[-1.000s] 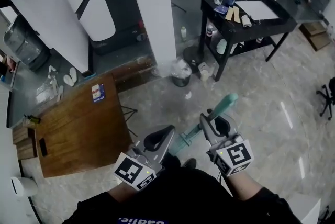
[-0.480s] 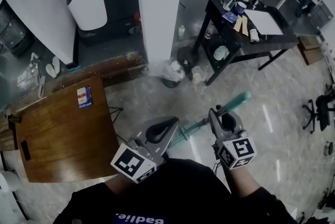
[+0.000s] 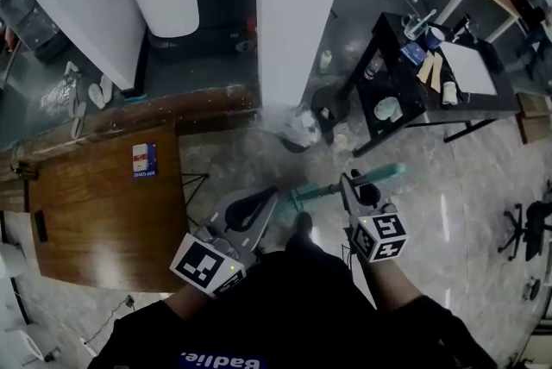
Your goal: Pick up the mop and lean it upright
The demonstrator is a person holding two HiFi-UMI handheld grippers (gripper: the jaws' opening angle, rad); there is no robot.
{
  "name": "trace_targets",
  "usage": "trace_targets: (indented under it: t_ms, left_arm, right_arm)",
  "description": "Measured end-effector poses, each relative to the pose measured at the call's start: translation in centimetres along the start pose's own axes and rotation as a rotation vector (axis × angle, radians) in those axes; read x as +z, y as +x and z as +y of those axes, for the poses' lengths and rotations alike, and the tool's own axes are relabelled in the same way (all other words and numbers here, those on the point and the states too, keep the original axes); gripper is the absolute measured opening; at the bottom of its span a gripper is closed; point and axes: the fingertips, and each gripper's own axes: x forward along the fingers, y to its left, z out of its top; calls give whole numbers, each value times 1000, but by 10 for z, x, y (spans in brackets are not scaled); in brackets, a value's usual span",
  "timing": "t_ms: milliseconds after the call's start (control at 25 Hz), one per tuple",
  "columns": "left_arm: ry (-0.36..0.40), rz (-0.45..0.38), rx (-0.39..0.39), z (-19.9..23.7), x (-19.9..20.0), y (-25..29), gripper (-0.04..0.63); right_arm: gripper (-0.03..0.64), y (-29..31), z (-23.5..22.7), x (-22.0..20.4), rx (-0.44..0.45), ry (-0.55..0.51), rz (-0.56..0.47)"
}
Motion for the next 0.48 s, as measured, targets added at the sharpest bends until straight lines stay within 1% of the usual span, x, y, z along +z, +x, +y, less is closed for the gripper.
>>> trace_targets:
  t_ms: [200,360,480]
  left_arm:
    - [20,11,131,19,14,34,19]
    - [19,24,220,35,15,50,19]
    - [16,38,276,47,16,57,18]
  right_arm:
    - [101,69,-27,-8,99,-3,78]
    - [101,133,-40,-18,154,-4,149]
    - [101,179,-48,-23,172,1,203]
